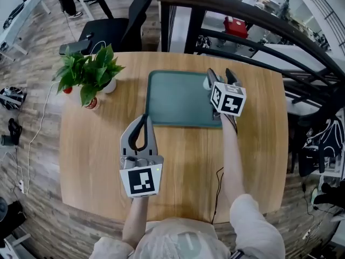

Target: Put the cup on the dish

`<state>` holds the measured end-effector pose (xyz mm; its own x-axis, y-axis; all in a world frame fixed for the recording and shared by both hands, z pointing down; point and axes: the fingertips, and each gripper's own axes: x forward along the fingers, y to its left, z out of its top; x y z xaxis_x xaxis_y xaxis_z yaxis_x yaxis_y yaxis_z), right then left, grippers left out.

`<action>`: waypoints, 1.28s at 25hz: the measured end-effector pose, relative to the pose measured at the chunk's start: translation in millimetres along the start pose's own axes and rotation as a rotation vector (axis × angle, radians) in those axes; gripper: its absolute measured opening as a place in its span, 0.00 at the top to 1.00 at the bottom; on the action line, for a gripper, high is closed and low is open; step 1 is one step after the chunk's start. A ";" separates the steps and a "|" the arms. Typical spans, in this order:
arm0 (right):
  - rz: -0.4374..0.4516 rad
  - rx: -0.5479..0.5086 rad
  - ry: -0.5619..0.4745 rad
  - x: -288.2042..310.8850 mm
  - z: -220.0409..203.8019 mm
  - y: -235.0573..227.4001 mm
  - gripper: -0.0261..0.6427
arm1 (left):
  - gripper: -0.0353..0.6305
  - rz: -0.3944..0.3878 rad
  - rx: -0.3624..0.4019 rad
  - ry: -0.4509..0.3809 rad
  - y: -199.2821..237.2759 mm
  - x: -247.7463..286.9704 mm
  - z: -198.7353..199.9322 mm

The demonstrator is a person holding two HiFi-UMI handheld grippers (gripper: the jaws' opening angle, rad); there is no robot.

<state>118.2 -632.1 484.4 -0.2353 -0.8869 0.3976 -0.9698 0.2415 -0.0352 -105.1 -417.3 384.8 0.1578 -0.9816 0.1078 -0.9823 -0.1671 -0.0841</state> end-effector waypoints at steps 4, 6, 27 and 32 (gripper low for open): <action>0.006 -0.035 -0.141 -63.1 63.0 9.9 0.56 | 0.94 0.015 -0.018 -0.057 -3.5 -26.3 32.2; 0.023 -0.049 -0.248 -110.0 93.0 24.9 0.56 | 0.94 0.023 -0.009 -0.090 -4.1 -44.2 49.1; 0.185 -0.129 -0.485 -464.3 31.0 139.3 0.93 | 0.94 -0.042 0.060 -0.319 -60.3 -220.8 125.7; 0.177 -0.125 -0.455 -484.1 16.4 141.6 0.93 | 0.94 -0.052 0.055 -0.343 -70.3 -241.4 131.8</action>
<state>93.7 -175.0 271.9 -0.4271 -0.9030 -0.0458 -0.9037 0.4246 0.0555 -60.8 -180.9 234.1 0.2415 -0.9440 -0.2248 -0.9666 -0.2135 -0.1420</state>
